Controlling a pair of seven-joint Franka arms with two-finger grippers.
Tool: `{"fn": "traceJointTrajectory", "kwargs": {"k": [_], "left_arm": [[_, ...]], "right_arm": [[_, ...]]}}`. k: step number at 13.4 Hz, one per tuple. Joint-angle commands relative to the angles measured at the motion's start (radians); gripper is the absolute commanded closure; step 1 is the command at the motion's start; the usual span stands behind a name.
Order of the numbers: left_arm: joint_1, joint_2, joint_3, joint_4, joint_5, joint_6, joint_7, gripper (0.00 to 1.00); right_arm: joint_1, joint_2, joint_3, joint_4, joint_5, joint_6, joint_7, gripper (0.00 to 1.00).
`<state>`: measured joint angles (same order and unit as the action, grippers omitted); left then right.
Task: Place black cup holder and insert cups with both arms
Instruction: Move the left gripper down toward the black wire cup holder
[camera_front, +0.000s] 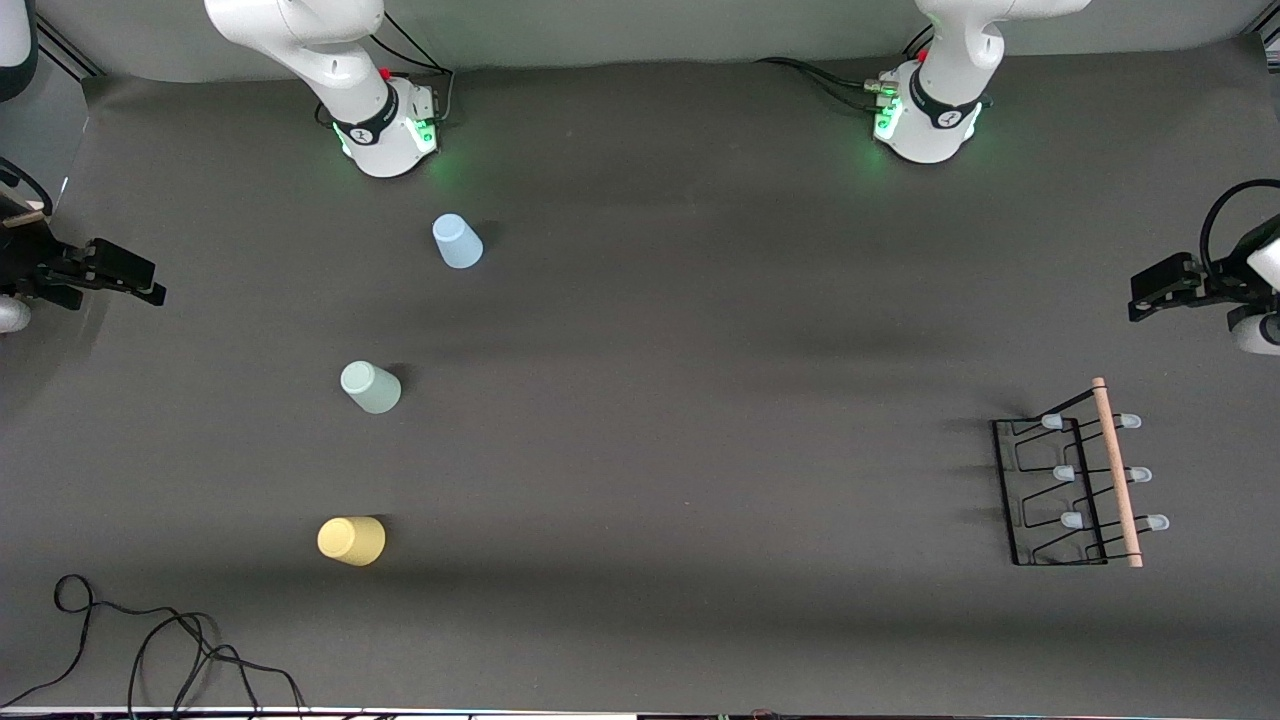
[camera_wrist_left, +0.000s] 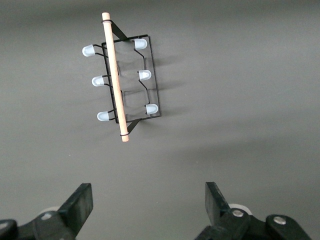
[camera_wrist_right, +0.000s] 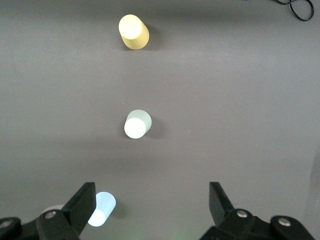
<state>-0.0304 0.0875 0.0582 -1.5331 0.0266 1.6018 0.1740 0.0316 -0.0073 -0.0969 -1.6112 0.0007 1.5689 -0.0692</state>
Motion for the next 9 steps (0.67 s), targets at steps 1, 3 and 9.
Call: {"fn": "traceJointTrajectory", "kwargs": {"k": [1,3,9], "left_arm": [[-0.011,0.012,0.005,0.031,0.015,-0.033,-0.014,0.0],[-0.013,0.012,0.003,0.033,0.013,-0.037,-0.025,0.0],[-0.006,0.015,0.005,0.033,0.004,-0.034,-0.022,0.0]], "right_arm": [[0.004,0.001,-0.001,0.005,0.021,0.006,0.016,0.0],[0.002,0.004,-0.003,0.011,0.019,0.005,0.017,0.0],[0.002,0.003,-0.003,0.011,0.019,0.003,0.016,0.0]]}}
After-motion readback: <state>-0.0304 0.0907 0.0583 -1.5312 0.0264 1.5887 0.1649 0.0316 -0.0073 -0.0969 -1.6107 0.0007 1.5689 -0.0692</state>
